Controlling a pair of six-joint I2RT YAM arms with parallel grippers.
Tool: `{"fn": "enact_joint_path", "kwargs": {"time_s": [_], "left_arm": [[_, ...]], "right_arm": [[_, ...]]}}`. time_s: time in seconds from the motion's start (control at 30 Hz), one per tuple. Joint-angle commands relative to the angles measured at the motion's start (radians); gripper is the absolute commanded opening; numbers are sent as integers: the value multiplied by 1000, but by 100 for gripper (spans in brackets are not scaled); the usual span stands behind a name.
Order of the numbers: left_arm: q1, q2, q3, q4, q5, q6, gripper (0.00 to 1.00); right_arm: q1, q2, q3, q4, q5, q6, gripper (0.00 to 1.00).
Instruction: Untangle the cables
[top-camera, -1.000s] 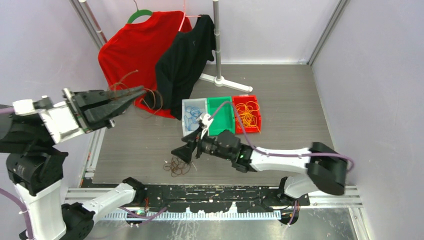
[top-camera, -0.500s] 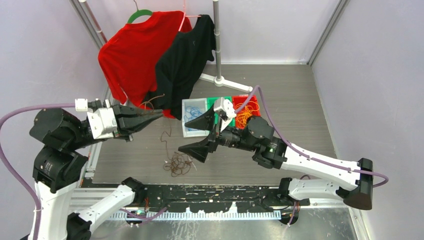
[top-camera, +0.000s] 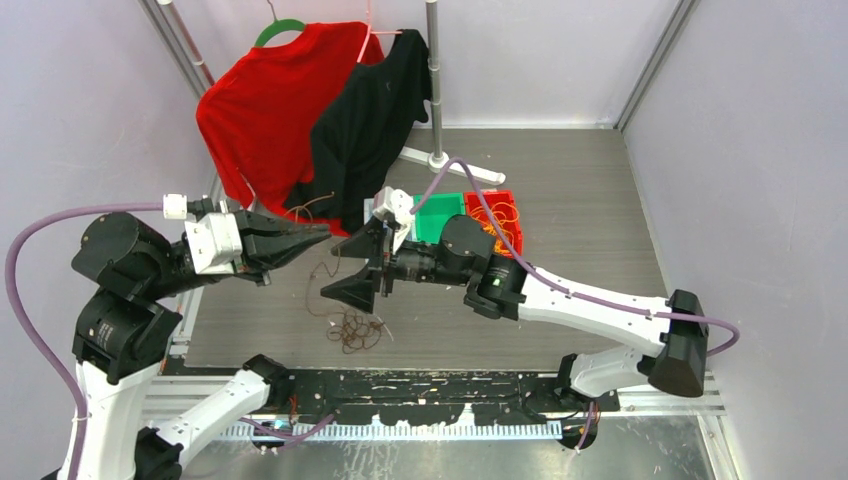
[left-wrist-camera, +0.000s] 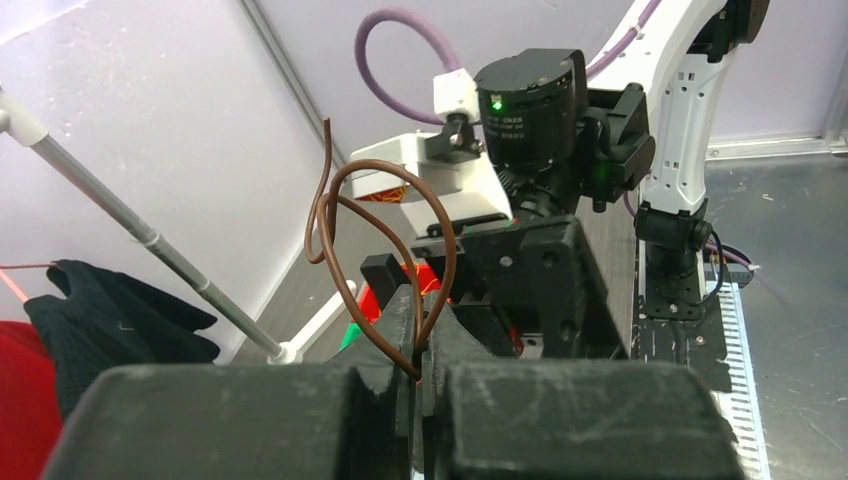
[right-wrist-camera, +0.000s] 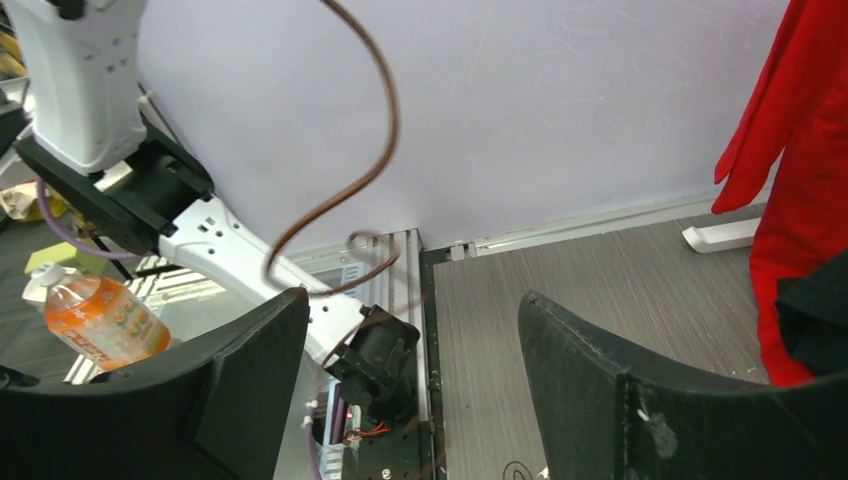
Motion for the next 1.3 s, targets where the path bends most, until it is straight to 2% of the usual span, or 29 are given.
{"fn": "enact_joint_path", "kwargs": {"time_s": [0.0,0.1,0.13,0.2,0.23,0.53,0.57,0.6,0.67,0.73,0.77,0.83,0.97,1.27], "left_arm": [[4,-19,-15,31,5,-17,0],[4,-31,-35,31,-1,-17,0],[4,-36,-42,31,-3,-17,0],[5,-47,-59,33,-5,-19,0],[5,-53,-68,33,-6,-20,0],[4,-91,-145,39,-12,-23,0],[4,-91,-146,40,-12,-21,0],[5,-91,-143,40,-14,-21,0],[4,-88,-137,43,-14,-22,0],[5,-84,-128,42,-13,-20,0],[5,-82,-125,44,-12,-19,0],[4,-78,-117,49,-11,-17,0],[4,-64,-100,61,-6,-22,0],[5,-55,-90,68,-11,-19,0]], "right_arm": [[0,21,62,134,31,9,78],[-1,24,50,175,37,24,68],[0,21,43,183,34,25,54],[-1,12,34,170,36,17,15],[-1,6,26,163,48,13,3],[-10,-78,-87,208,97,27,1],[-11,-80,-83,185,83,24,7],[-12,-81,-73,150,70,12,19],[-13,-83,-64,88,71,-7,50],[-14,-89,-77,64,79,-14,68],[-14,-93,-83,50,86,-17,74],[-14,-90,-80,-9,103,-47,80],[-12,-45,-29,-135,101,-72,82],[-4,0,-12,8,60,-33,83]]}}
